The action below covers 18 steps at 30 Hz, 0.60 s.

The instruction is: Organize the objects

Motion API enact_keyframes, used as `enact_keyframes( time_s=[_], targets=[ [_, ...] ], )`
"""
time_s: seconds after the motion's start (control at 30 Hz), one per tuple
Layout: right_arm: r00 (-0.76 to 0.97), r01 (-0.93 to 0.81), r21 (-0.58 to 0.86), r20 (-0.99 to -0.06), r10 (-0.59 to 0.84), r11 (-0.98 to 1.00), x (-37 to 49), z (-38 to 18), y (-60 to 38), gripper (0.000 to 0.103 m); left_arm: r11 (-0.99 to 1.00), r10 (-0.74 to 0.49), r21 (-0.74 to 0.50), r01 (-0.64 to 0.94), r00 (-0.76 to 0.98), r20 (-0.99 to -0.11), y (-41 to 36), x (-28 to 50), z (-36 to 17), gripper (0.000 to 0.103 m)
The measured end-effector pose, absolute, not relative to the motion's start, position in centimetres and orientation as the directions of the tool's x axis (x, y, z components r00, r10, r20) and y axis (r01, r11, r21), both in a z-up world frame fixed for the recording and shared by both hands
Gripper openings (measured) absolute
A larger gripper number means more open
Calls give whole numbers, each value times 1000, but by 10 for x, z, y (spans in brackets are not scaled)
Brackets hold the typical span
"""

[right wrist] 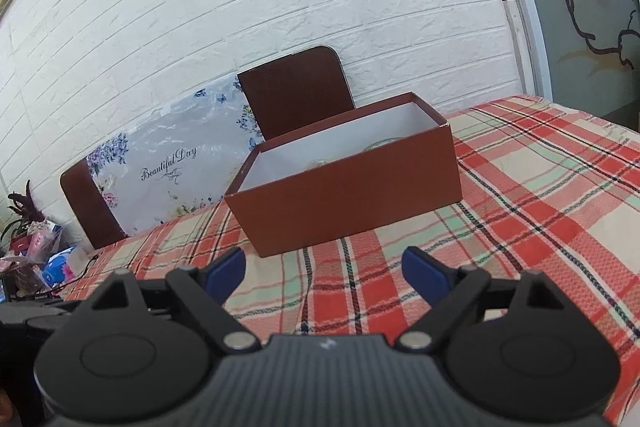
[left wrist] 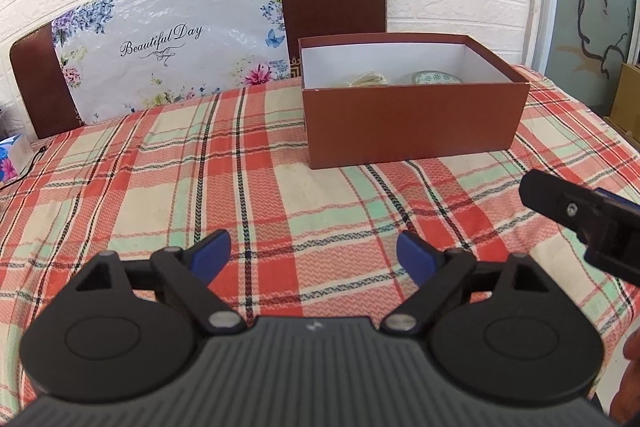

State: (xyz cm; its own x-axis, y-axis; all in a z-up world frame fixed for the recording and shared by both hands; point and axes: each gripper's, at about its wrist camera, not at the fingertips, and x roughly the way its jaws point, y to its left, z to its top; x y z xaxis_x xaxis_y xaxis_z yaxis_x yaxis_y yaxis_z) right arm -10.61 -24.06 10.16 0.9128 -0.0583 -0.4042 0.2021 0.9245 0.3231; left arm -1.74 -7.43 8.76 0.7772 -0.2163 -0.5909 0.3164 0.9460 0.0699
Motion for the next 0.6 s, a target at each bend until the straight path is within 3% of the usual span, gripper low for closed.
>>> enact_keyframes(
  time_s=[0.6],
  targets=[
    [918,188,266,-389,-73,945,-98,99,-238,97,962,-151,89,258,776,-613,-81,-6,80,103]
  ],
)
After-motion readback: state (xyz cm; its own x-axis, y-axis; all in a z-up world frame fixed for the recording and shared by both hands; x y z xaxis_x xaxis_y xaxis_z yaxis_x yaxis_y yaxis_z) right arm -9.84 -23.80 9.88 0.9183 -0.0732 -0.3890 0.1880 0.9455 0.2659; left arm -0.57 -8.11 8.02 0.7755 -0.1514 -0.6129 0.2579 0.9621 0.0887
